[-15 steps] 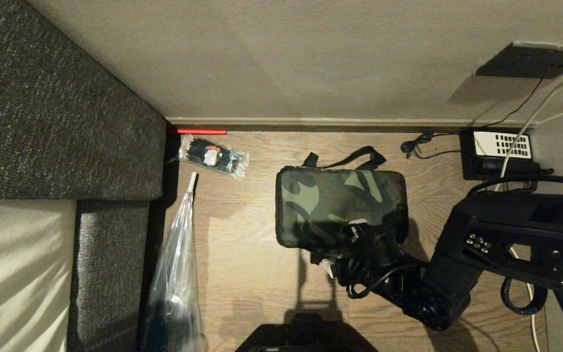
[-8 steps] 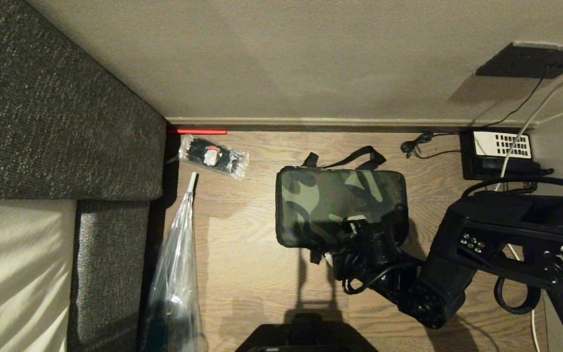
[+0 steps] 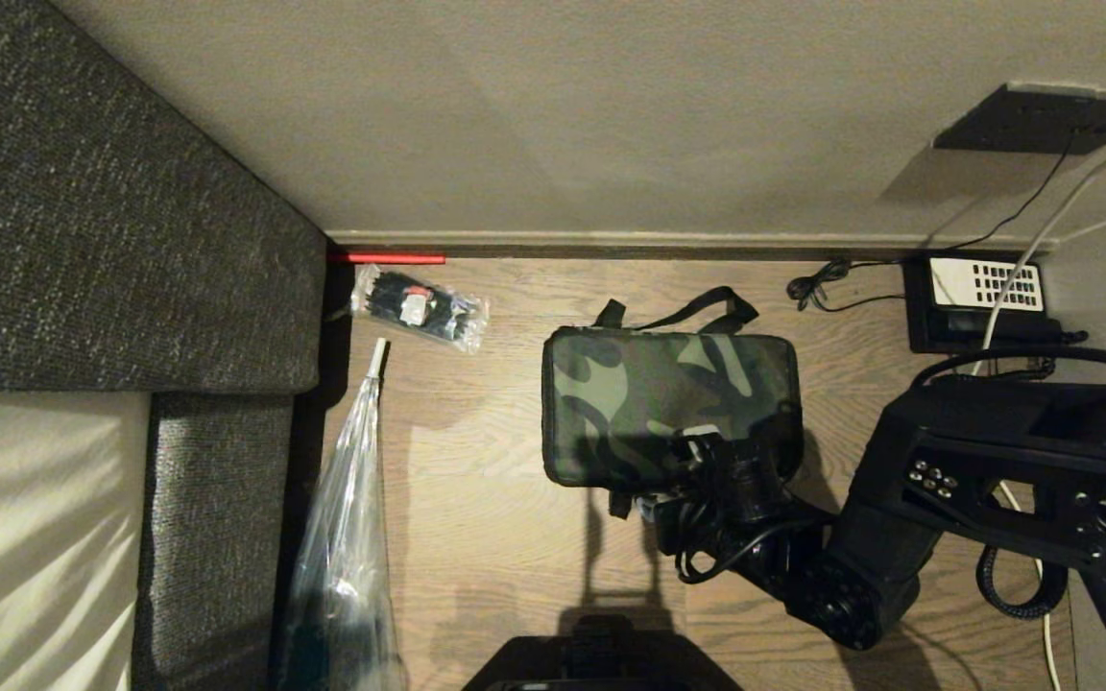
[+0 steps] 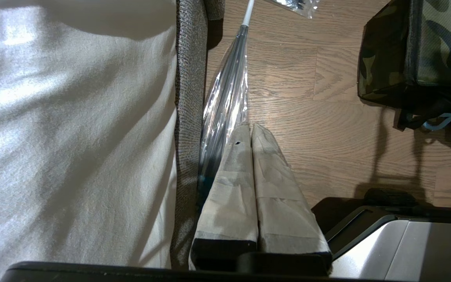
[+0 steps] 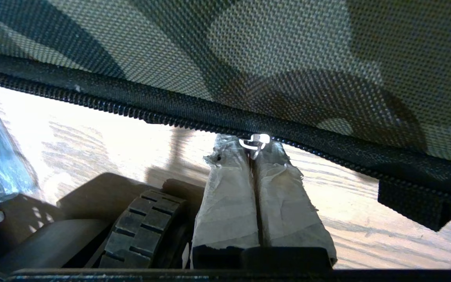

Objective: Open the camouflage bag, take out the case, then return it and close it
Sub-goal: Open the top of the storage box

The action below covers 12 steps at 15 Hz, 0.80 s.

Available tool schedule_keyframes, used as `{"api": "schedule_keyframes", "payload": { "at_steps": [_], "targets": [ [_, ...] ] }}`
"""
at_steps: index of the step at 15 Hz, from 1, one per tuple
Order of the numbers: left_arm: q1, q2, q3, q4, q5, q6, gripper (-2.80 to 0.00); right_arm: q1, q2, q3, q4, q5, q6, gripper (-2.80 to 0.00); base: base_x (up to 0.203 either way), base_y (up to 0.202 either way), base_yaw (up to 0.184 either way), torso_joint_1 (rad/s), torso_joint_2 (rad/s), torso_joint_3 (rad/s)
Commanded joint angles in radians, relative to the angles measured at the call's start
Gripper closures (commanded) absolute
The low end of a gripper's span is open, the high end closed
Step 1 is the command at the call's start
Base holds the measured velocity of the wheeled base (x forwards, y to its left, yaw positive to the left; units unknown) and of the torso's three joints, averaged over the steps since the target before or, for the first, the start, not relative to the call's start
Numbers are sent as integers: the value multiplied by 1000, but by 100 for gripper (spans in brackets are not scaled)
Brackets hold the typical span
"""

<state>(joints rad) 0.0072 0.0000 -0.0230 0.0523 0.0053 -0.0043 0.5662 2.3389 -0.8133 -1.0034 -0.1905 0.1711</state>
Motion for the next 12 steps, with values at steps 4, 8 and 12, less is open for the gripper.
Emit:
{"api": "schedule_keyframes", "payload": {
  "at_steps": [4, 8, 12],
  "targets": [
    [0, 0, 0, 0, 0, 0, 0, 0, -36, 52, -1, 7, -21, 0, 0, 0, 0, 0, 0, 0],
    [0, 0, 0, 0, -1, 0, 0, 0, -90, 123, 12, 16, -74, 0, 0, 0, 0, 0, 0, 0],
    [0, 0, 0, 1, -1, 0, 0, -9, -102, 132, 12, 13, -131, 0, 0, 0, 0, 0, 0, 0]
  ]
}}
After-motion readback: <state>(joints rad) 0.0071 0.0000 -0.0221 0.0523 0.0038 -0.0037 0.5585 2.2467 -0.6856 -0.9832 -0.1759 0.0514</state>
